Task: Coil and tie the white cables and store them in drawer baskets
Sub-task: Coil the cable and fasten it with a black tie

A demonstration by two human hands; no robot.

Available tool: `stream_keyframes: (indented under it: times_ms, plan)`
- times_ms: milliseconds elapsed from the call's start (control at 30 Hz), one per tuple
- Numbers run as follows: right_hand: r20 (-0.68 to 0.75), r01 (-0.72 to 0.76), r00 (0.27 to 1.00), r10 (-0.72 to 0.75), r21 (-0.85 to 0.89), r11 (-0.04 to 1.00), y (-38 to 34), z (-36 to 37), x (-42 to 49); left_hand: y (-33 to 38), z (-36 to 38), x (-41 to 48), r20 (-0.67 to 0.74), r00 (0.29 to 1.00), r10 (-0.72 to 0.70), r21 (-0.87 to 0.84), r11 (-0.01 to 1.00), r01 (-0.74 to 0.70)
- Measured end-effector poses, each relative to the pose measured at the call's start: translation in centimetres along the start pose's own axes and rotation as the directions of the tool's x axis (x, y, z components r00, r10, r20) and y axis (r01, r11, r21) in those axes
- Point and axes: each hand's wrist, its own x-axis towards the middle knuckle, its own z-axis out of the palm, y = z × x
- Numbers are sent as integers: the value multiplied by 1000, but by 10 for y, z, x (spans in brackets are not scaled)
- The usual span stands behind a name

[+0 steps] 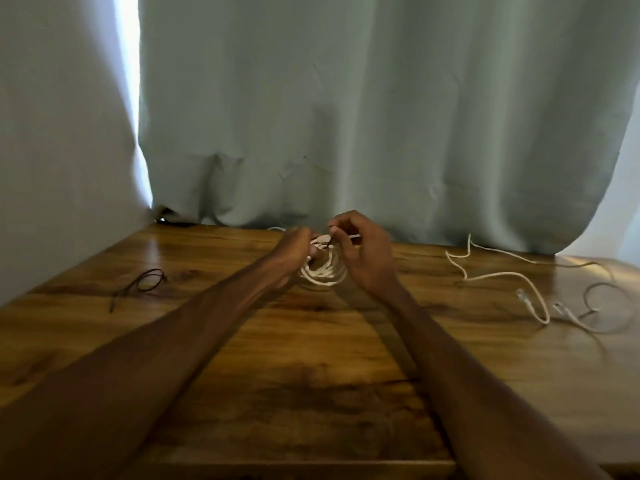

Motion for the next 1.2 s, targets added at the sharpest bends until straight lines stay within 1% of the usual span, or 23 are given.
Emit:
stream_keyframes:
  times_ms: [100,167,300,367,433,500,567,633,667,700,767,800,867,933,967,1100,1200]
  plan:
    - [-30,-84,996,86,41,996,9,-1,4,9,3,-6,-48,998,37,52,998,-35]
    - [-27,-111,993,113,62,992,12,0,4,8,5,-7,-86,993,85,73,994,-79]
    - [5,-121,993,120,61,991,3,2,3,2,4,-6,-172,973,154,21,988,-153]
    - [-4,-89,996,90,36,995,-5,2,3,-1,1,-3,-197,961,194,44,981,-189]
    - [-15,-8,1000,8,-18,1000,-12,4,2,-6,-2,2,-207,952,226,56,974,-219]
    - [5,55,998,-55,-43,998,-18,5,1,-8,-4,3,-197,951,237,60,971,-230]
    - [25,52,998,-52,-26,998,-22,6,2,-7,-3,0,-171,955,243,49,970,-238]
    - [-1,0,1000,0,10,1000,-23,8,3,-4,-3,-5,-143,959,243,20,970,-242]
    - [-29,-62,998,63,50,997,-23,9,3,-4,-2,-6,-133,963,236,2,971,-238]
    - [-56,-151,986,159,122,981,-22,9,3,-5,-2,-6,-120,967,224,-19,973,-228]
    - [-45,-338,927,372,324,883,-22,6,4,-6,-2,-8,-88,976,198,-56,977,-204]
    - [-14,-404,895,445,396,825,-22,4,4,-7,-2,-8,-62,980,190,-67,979,-194]
    - [46,-495,844,535,452,742,-22,-1,5,-9,-1,-10,-23,982,186,-64,980,-188]
    - [97,-546,811,577,480,686,-22,-3,5,-11,1,-12,-18,981,194,-42,980,-195]
    - [114,-558,805,582,480,677,-21,-3,6,-12,2,-13,-25,979,201,-35,979,-202]
    - [139,-578,800,584,440,687,-15,-3,5,-14,7,-13,-79,975,206,-21,978,-209]
    - [169,-595,787,593,462,658,-16,-4,4,-14,8,-11,-119,972,203,-6,979,-205]
